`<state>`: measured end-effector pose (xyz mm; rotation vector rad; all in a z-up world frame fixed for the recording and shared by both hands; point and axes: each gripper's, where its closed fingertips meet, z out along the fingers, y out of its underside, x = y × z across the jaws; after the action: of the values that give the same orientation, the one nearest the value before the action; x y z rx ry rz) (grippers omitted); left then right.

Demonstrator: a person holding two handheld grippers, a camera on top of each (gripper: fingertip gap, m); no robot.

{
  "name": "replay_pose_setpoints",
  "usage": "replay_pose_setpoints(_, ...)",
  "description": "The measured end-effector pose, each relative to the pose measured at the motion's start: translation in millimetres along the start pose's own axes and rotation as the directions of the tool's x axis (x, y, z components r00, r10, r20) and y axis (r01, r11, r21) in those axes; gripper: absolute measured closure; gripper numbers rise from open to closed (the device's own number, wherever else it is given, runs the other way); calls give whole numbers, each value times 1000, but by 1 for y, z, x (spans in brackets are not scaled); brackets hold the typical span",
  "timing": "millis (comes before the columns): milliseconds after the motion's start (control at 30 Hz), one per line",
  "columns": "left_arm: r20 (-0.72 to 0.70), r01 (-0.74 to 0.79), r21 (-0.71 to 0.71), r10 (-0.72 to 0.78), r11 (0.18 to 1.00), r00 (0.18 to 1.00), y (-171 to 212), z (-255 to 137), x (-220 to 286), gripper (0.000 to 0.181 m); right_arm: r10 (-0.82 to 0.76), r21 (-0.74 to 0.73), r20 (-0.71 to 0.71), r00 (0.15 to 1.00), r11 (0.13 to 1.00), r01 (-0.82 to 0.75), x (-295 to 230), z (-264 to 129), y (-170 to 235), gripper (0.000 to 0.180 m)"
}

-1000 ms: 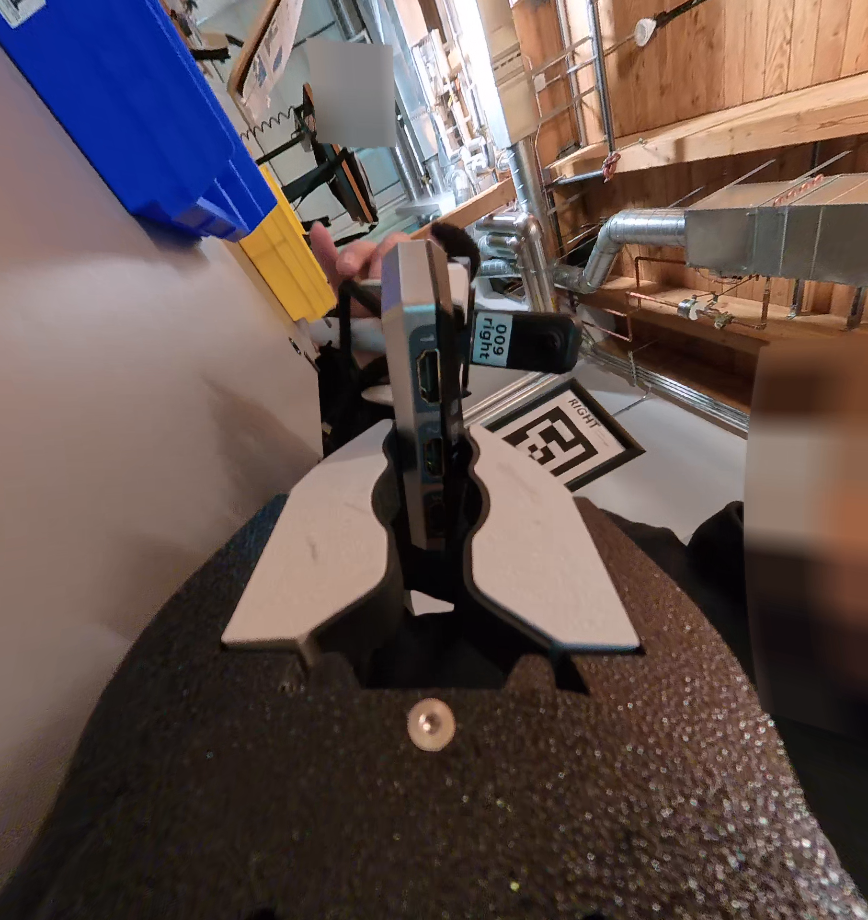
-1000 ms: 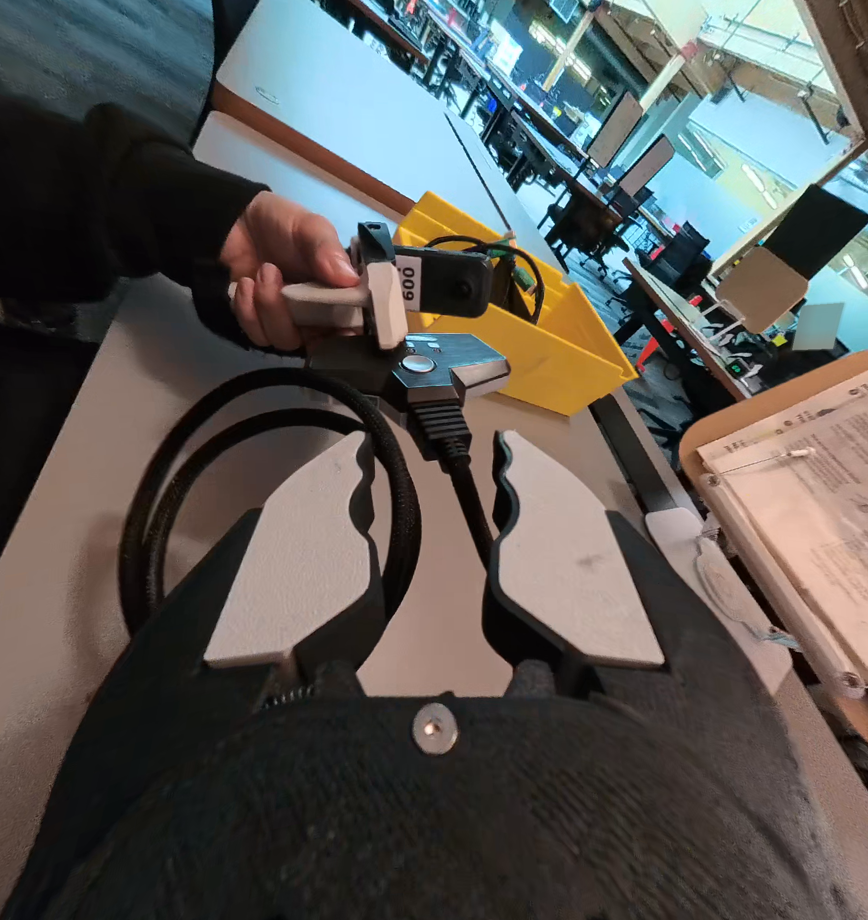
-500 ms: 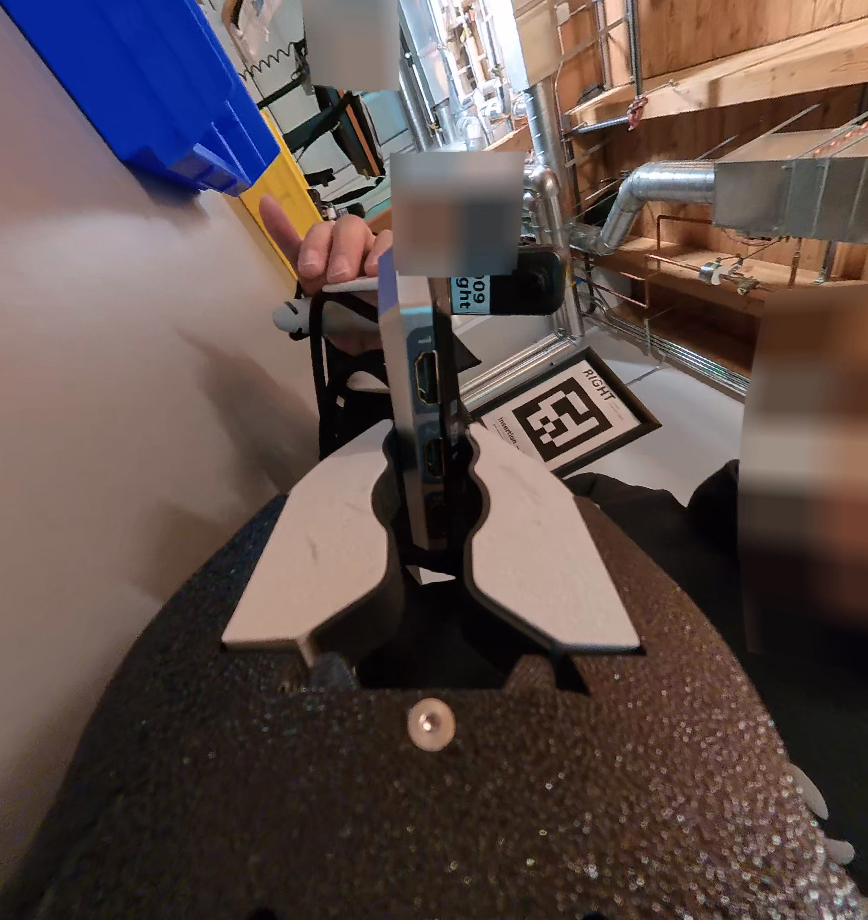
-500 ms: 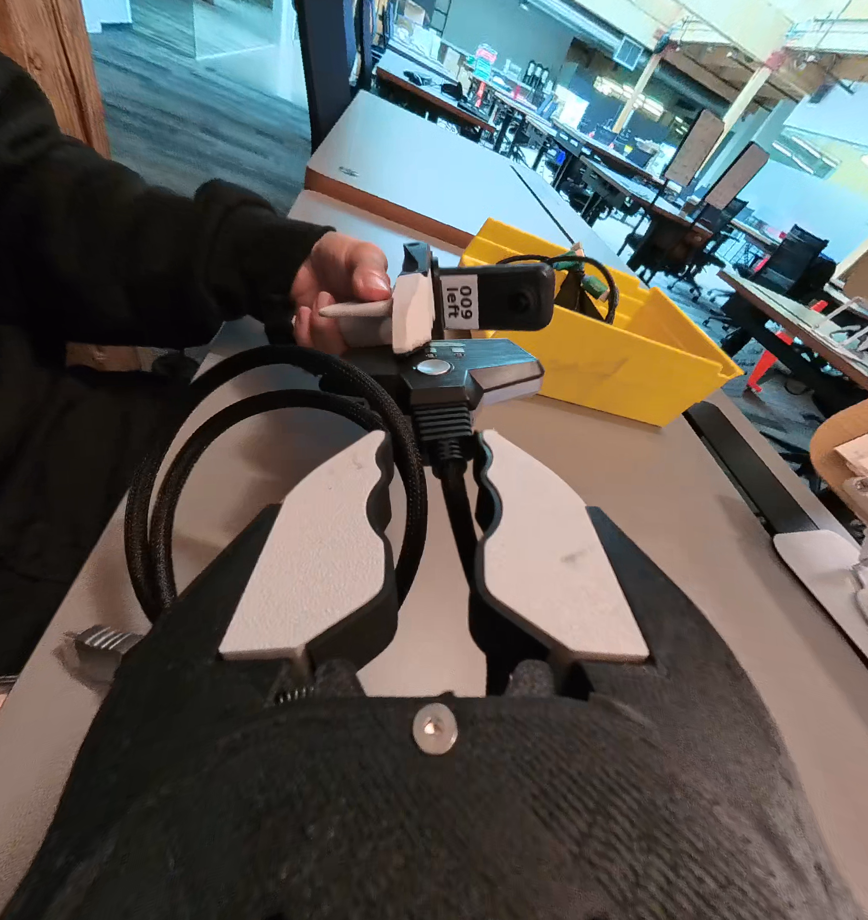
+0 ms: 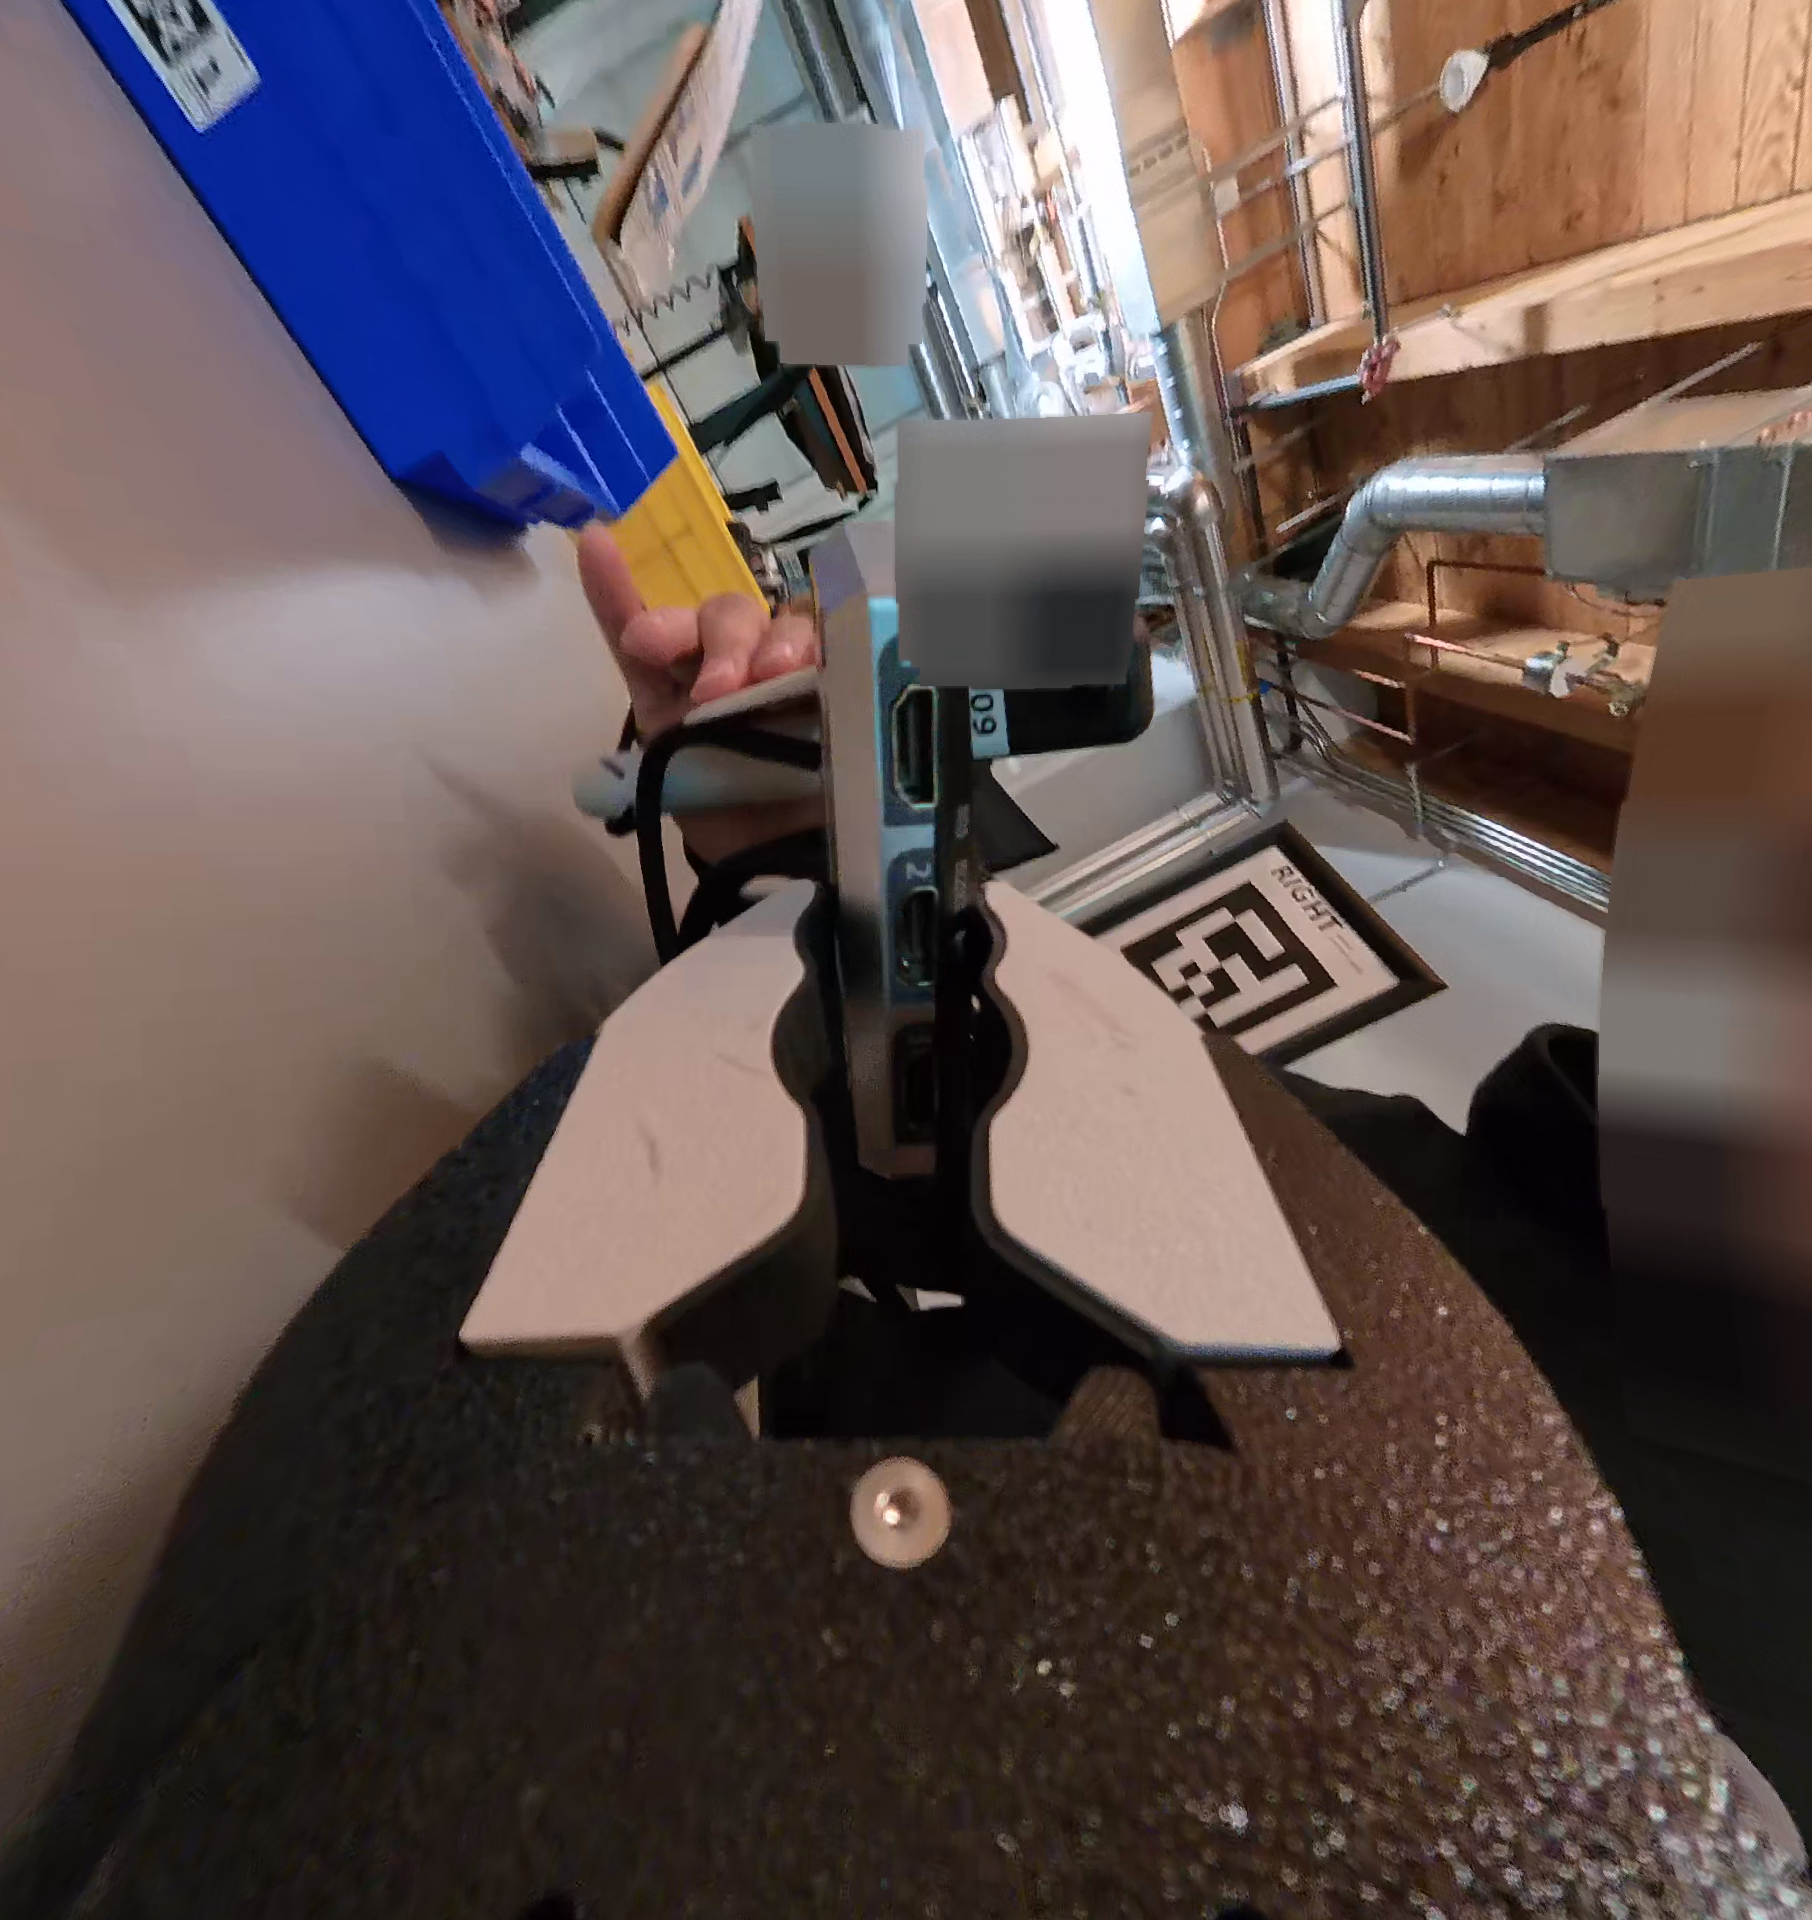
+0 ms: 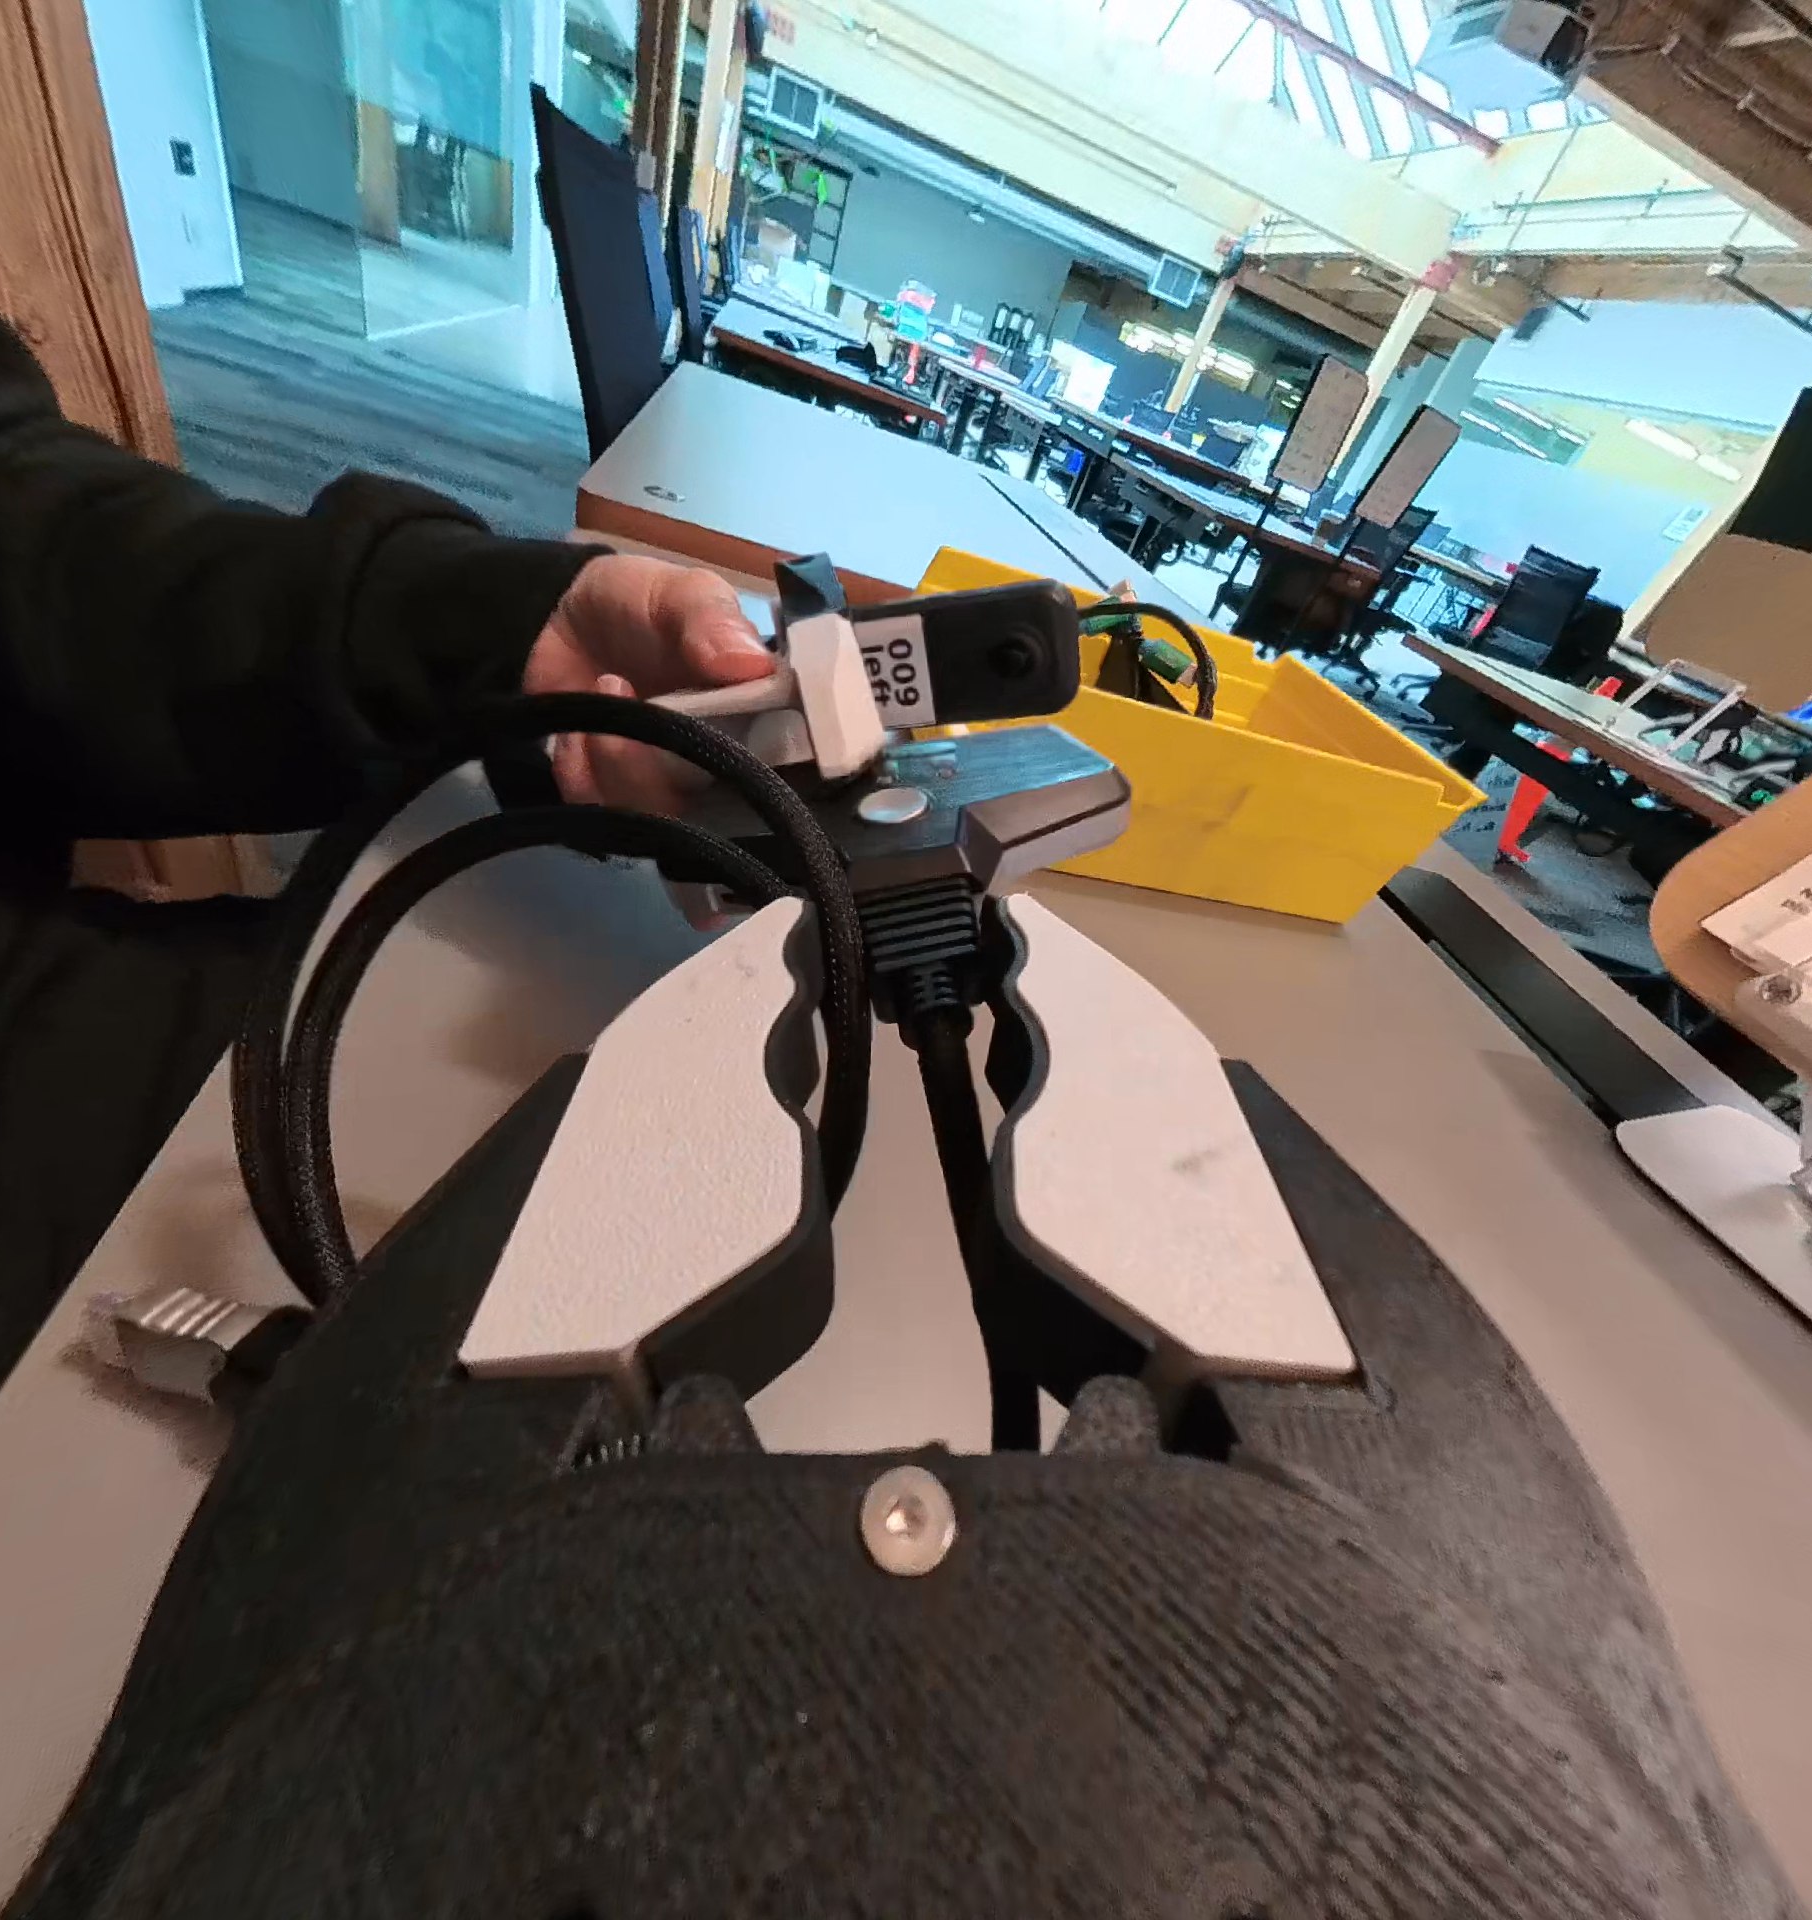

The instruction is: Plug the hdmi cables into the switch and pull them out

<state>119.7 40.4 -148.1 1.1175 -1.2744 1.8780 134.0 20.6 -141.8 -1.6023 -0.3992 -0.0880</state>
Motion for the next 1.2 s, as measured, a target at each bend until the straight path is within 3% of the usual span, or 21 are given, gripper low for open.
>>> replay_pose_setpoints(167, 20, -12, 65, 11, 998, 1000, -8, 3, -6, 154, 106, 65, 4, 994, 992, -106, 1, 1, 8, 152)
replay_pose_setpoints(267, 41, -3, 78, 0, 997, 999, -8, 4, -12, 158, 56, 16, 2, 998, 998, -56, -1, -1, 13, 151)
replay_pose_setpoints(400, -35, 15, 158, -9, 987, 999, -20, 1, 4, 158, 12, -10, 112, 994, 1000, -11, -14, -23, -6, 133)
replay_pose_setpoints(500, -17, 0, 199, 3, 980, 1000, -26, 1, 8, 159, -23, -4, -42, 999, 1000, 23, 11, -40, -16, 125)
replay_pose_setpoints(600, -14, 28, 248, -25, 968, 1000, -31, 0, 7, 159, -31, 64, -16, 999, 997, 32, 9, -56, -31, 117)
replay_pose_setpoints(633, -6, 33, 256, -32, 966, 999, -32, -2, 5, 159, -15, 111, -36, 999, 994, 19, 15, -66, -39, 123)
replay_pose_setpoints(667, -3, 38, 266, -39, 963, 999, -33, -5, 4, 159, 11, 107, -102, 995, 994, 0, 27, -77, -41, 126)
replay_pose_setpoints(733, -3, 40, 297, -41, 954, 999, -39, -13, 5, 159, -33, 8, -160, 987, 999, 35, 34, -94, -37, 110)
replay_pose_setpoints(833, 16, 21, 331, -28, 943, 999, -45, -16, 8, 159, -60, 78, -305, 951, 993, 88, 48, -108, -54, 119)
replay_pose_setpoints(900, 25, 22, 341, -33, 940, 999, -45, -11, 6, 159, -16, 119, -320, 947, 991, 57, 52, -95, -53, 120)
replay_pose_setpoints(1033, 0, 78, 346, -83, 935, 997, -38, 6, 4, 159, -57, 83, -209, 976, 994, 76, 34, -41, -34, 117)
replay_pose_setpoints(1200, -24, 134, 342, -134, 930, 991, -32, 12, 2, 159, -71, 52, -148, 986, 995, 79, 25, -14, -16, 143)
